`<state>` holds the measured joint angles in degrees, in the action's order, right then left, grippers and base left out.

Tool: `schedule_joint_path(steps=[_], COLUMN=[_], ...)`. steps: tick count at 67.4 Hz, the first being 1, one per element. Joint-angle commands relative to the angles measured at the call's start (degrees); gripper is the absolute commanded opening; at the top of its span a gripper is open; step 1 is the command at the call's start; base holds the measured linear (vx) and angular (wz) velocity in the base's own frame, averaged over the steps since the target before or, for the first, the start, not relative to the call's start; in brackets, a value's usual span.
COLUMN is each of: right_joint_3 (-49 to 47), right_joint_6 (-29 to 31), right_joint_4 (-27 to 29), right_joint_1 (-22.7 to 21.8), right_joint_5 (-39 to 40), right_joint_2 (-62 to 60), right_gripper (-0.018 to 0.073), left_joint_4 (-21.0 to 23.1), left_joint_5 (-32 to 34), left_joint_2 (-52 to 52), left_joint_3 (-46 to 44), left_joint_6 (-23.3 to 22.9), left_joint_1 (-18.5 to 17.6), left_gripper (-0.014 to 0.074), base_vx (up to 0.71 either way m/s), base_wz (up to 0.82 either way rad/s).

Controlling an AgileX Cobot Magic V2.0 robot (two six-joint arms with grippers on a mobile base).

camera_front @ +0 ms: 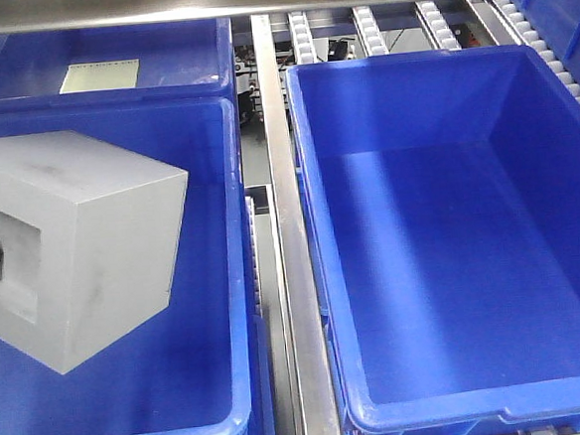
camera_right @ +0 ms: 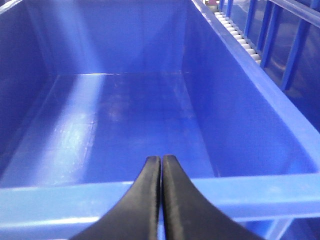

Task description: Sort gray base to blue bin

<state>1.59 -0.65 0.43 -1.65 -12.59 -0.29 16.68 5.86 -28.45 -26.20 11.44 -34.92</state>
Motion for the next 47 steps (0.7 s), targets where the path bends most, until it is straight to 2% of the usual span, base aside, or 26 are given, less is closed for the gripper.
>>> schedule_joint_path(steps=[1,47], right_joint_3=[0.1,0.1], right_joint_6=[0.6,0.6], right_joint_4=[-0.4,-0.4], right_joint_1=[-0.1,-0.1], right_joint_5=[4.0,4.0], right_joint_2=[1.0,1.0], right_gripper=[-0.0005,-0.0005], left_joint_4=[0.4,0.4], left_joint_5=[5.8,5.8], left_joint_2=[-0.3,-0.3], left_joint_3=[-1.9,-1.9], left_joint_6=[-0.3,-0.3], left_joint_1=[-0.2,-0.2], left_gripper=[-0.0006,-0.0006], base_vx=[0.01,0.00], base_wz=[0.03,0.00])
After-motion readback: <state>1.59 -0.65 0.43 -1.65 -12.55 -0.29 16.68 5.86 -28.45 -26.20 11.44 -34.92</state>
